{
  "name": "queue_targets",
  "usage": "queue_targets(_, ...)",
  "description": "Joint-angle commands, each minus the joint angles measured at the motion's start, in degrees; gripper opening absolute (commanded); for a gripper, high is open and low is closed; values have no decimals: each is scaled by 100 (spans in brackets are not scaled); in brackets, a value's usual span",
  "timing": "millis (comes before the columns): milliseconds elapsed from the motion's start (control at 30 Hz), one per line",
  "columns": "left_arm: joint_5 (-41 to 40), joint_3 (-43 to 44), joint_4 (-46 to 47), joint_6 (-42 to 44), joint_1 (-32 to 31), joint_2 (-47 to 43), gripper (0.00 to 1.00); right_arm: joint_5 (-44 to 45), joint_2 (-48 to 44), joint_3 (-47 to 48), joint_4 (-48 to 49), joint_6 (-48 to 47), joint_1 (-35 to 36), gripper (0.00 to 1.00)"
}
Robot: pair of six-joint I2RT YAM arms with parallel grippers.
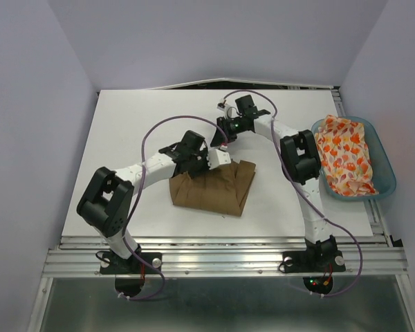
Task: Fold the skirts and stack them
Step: Fold the skirt
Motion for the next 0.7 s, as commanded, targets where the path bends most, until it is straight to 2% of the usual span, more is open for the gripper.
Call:
queue_targets(0, 114, 78, -184, -117, -51, -357, 0, -39, 253, 20, 292, 496, -75, 28)
queue_targets(133, 88, 587, -500, -240, -51, -410, 0, -374, 499, -208, 153, 453, -14, 13)
queue_targets(267, -17, 930, -668, -293, -51, -472, 0, -550, 499, -612, 64, 234, 135, 3)
queue_targets(433, -167, 1116, -659, -276, -51, -332, 0, -945, 578, -850, 73, 260, 198, 1)
queue_targets(667, -501, 914, 165, -328, -51, 133, 0, -1156, 613, -833, 82, 268, 198, 1)
